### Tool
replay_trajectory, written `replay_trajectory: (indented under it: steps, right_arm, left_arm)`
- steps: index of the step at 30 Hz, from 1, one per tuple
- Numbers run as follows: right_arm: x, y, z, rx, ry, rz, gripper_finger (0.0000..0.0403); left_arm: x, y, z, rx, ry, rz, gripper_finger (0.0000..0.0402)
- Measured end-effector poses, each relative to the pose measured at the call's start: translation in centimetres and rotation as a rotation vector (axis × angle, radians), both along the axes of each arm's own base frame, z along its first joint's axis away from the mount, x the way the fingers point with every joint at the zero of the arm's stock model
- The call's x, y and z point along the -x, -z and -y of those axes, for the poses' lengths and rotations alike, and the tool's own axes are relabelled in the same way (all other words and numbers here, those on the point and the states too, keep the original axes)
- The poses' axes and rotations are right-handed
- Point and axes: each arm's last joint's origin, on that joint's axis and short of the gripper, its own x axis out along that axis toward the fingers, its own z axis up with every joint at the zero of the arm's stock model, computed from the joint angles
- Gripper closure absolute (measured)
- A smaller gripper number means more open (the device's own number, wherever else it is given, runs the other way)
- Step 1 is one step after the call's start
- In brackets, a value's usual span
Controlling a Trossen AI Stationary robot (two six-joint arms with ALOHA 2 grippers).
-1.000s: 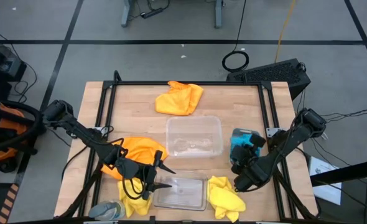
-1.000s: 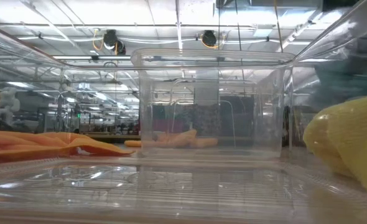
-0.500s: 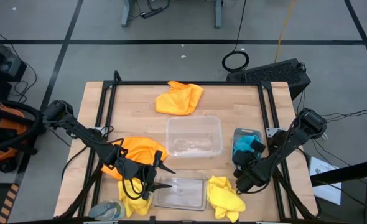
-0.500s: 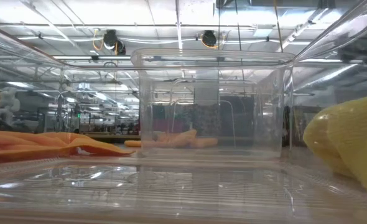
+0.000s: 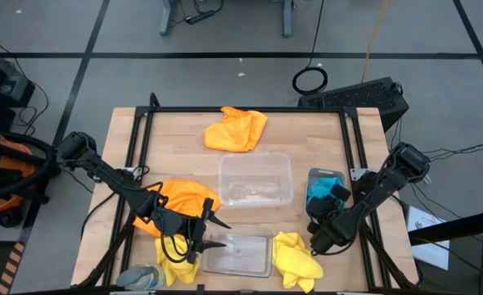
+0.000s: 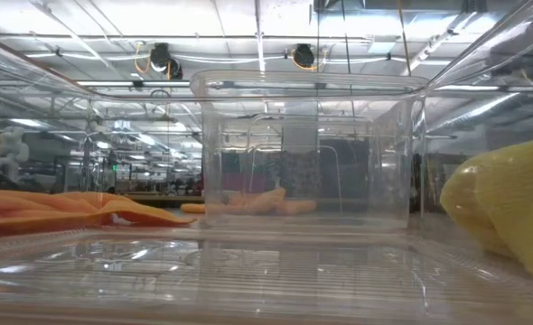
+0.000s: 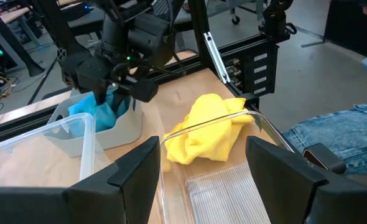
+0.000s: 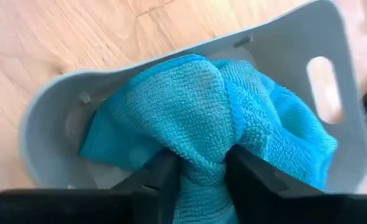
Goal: Sort microfiber towel by color & place in baskets
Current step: Put the blue microfiber cloth into the gray bin
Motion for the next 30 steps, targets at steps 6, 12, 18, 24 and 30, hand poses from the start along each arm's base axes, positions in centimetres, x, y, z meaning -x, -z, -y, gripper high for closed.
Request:
replay_trajectory:
  steps: [6,12,18,24,30]
  right_arm:
    - [-0.3,-2.2,-0.3,0.029,-0.002,-0.024,0.0223]
    - [-0.4,-3.2,-0.4,0.035,-0.009,-0.049,0.0191]
    - [-0.3,-3.5,-0.9,0.018,-0.099,-0.092,0.019]
    - [0.5,-5.3,-2.1,0.007,-0.092,-0.109,0.0224]
    - [1.0,-6.8,-3.7,-0.036,-0.125,-0.038,0.027]
  left_arm:
    - [0.0,0.1,0.0,-0.005,0.001,-0.008,0.0159]
    - [0.2,0.5,-0.1,-0.028,0.0,-0.045,0.0159]
    - [0.2,0.5,0.0,-0.002,0.007,-0.055,0.0159]
    - [0.2,0.5,0.0,-0.001,0.007,-0.053,0.0159]
    - [0.2,0.5,0.0,0.0,0.007,-0.052,0.0159]
